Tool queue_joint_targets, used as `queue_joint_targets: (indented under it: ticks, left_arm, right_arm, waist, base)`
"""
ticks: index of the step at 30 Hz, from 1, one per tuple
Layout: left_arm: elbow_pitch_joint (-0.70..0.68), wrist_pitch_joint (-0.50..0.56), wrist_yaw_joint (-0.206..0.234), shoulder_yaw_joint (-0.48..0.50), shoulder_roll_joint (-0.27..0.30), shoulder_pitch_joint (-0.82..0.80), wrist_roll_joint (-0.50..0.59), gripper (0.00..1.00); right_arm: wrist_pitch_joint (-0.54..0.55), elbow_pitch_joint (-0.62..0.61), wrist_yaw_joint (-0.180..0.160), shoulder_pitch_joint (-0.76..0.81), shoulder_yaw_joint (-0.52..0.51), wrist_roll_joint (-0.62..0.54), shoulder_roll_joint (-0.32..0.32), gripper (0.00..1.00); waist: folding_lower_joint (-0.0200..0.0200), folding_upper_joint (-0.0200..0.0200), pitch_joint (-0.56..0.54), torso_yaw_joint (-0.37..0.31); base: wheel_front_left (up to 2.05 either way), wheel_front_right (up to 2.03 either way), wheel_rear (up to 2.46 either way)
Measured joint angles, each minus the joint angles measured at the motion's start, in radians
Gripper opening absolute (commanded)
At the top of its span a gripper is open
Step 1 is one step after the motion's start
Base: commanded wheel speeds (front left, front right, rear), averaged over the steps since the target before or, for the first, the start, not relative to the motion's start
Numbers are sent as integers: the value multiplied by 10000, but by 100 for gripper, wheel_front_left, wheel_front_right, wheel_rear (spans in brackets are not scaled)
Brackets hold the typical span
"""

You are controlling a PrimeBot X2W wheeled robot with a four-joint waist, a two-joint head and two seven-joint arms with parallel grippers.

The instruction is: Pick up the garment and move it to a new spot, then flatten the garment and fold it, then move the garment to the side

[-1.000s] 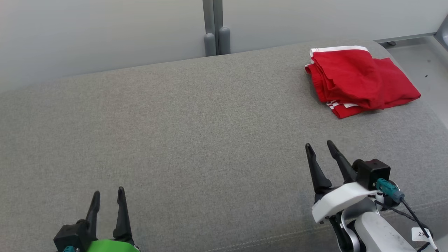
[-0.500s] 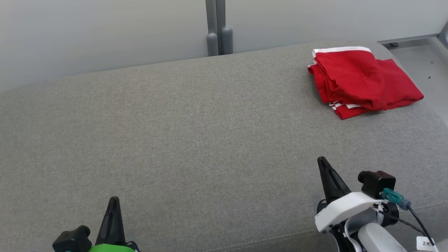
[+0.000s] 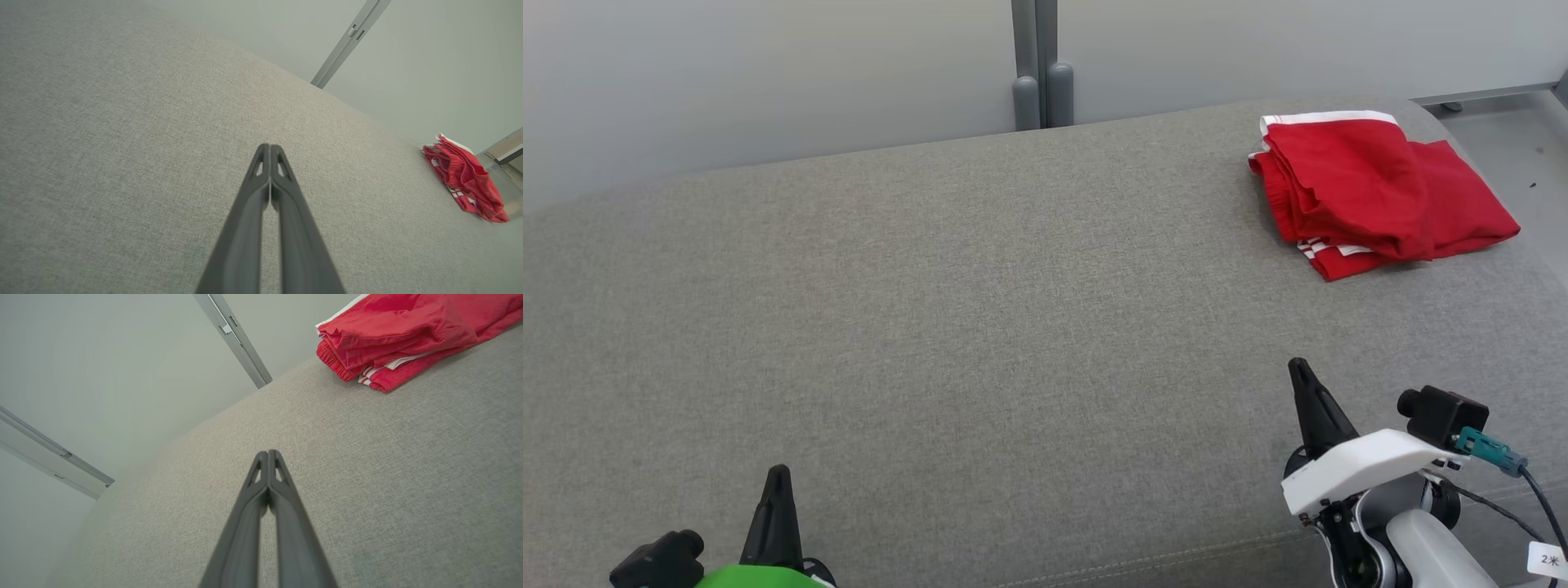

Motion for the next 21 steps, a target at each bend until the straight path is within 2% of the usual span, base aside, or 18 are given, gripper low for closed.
queue_joint_targets:
  ticks: [21]
  left_arm:
    - [332, 619, -497, 288, 190, -457, -2727, 0]
  right_arm:
    - [688, 2, 470, -2, -1085, 2589, 59, 0]
  waist:
    - [0, 0, -13, 170]
  base:
    - [0, 0, 0]
